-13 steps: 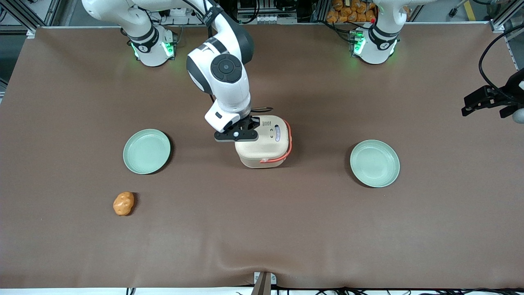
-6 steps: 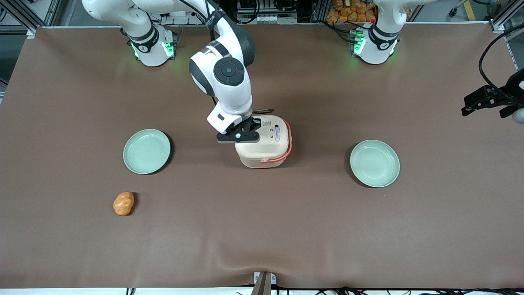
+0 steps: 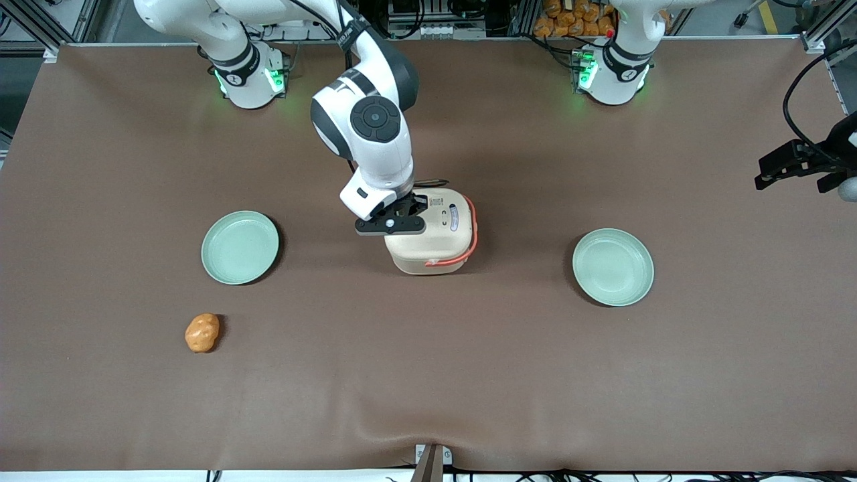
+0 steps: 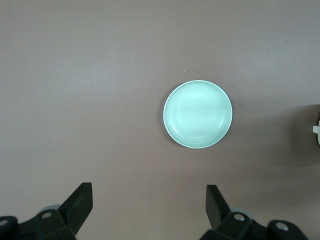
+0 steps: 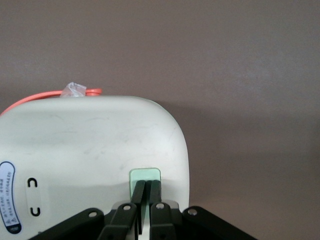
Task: Press rice cooker button with right arm
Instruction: 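Press down on the lid button with the right gripper fingertips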
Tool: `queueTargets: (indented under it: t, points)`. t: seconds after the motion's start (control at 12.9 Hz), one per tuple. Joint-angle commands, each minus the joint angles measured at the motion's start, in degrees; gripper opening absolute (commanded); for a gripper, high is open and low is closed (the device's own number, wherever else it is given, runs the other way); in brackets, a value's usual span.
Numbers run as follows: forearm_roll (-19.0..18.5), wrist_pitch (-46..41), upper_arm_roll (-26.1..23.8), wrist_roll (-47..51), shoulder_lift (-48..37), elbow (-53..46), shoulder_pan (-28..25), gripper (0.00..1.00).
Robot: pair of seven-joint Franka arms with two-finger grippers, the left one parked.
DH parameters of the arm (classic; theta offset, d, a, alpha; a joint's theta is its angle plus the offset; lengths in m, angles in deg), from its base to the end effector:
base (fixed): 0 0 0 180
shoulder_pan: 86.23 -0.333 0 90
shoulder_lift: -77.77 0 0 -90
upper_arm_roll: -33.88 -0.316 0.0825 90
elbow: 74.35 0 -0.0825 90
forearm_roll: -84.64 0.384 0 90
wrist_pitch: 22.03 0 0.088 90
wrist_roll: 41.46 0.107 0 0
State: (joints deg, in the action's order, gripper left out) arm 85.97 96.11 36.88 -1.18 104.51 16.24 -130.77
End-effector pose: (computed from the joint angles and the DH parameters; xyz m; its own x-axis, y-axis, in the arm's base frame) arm 0.5083 0.4582 0.3697 0.9998 0.0169 0.0132 0.0170 -0.9998 -0.0074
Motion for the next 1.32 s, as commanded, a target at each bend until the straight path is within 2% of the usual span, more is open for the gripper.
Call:
queueTargets:
  t: [0.0,0.7,0.85,0.93,1.01,1.09,1.24]
  points:
    - [-0.9,1.1,0.6,1.5,1.0,-0.2,-0.9,0.10]
    - [-0.8,3.2,0.6,1.6,0.9,2.4,-0.8,0.11]
    - [-0.7,1.7,0.7,1.7,-1.2,1.9,-0.5,0.18]
    - [-0.7,0.0,0.7,1.6,-2.7,1.3,-0.2,0.30]
    - [-0.7,-1.8,1.0,1.4,-3.8,0.3,0.0,0.86]
    - [-0.6,-4.4,1.0,1.3,-4.9,-0.8,0.4,1.00]
    - [0.3,-9.8,0.9,0.9,-8.4,-3.3,2.3,1.00]
